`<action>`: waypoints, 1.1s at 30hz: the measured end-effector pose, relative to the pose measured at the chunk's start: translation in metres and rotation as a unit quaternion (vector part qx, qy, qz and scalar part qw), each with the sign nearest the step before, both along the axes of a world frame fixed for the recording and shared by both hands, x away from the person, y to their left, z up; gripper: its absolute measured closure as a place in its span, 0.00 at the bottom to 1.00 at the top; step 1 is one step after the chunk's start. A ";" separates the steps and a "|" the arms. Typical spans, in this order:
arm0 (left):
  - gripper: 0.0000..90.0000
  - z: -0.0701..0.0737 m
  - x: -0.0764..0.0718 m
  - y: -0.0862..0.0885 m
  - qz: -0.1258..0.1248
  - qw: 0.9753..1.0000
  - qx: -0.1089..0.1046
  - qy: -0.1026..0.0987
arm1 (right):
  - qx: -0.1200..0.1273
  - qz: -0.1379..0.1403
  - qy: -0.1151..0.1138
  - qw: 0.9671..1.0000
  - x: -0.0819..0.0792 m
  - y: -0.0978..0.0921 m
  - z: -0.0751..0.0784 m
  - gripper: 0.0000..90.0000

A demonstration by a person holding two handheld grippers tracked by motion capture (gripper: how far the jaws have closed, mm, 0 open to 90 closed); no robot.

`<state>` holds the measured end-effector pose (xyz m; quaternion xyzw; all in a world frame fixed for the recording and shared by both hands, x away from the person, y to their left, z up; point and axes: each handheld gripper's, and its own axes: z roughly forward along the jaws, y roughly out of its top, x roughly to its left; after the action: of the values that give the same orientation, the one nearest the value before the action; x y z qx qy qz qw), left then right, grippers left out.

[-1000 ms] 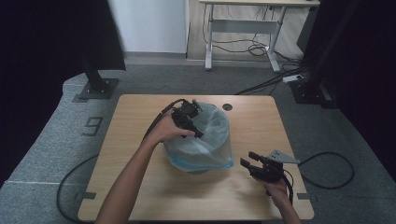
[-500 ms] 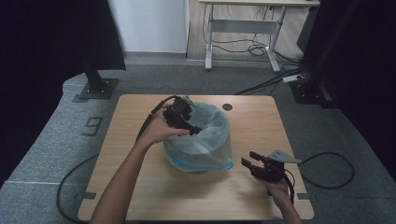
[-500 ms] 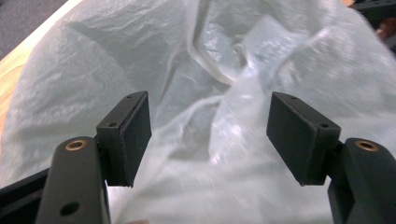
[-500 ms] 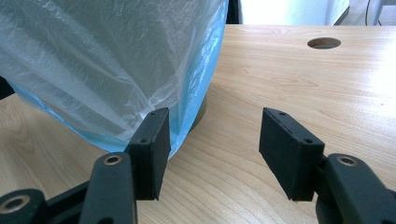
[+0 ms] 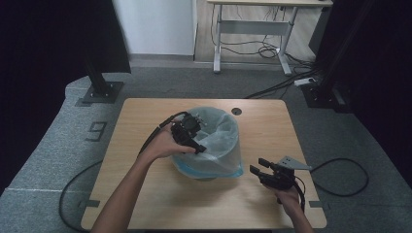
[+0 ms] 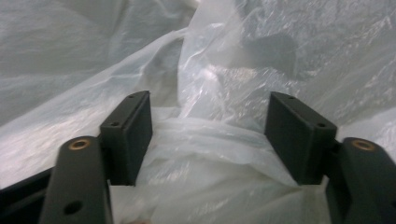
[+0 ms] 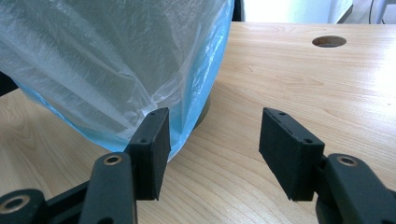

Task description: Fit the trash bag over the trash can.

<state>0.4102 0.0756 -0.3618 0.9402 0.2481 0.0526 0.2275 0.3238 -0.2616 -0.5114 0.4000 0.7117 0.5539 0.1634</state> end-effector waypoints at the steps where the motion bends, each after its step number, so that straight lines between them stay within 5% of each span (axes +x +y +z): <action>1: 0.36 0.000 0.000 0.000 0.001 1.000 0.000 -0.007 | 0.000 -0.001 -0.001 1.000 0.000 -0.001 0.000 0.47; 8: 0.36 0.013 -0.008 0.018 0.014 0.997 -0.070 -0.028 | 0.003 -0.006 -0.002 1.000 -0.001 -0.005 0.001 0.47; 19: 0.35 0.035 -0.041 0.072 0.053 0.981 -0.163 -0.090 | 0.001 -0.005 -0.003 1.000 -0.001 -0.003 0.001 0.47; 25: 0.35 0.024 -0.061 0.102 0.072 0.974 -0.179 -0.122 | 0.001 -0.007 -0.002 1.000 -0.002 -0.004 0.000 0.47; 30: 0.35 0.004 -0.076 0.127 0.089 0.967 -0.201 -0.130 | 0.001 -0.008 -0.001 1.000 -0.002 -0.005 0.000 0.47; 33: 0.35 -0.007 -0.082 0.141 0.100 0.965 -0.203 -0.131 | 0.000 -0.008 0.001 1.000 -0.001 -0.005 -0.001 0.47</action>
<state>0.3277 0.2169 -0.3692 0.8298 0.3141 0.1461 0.4375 0.3226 -0.2664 -0.5127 0.4063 0.7086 0.5520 0.1674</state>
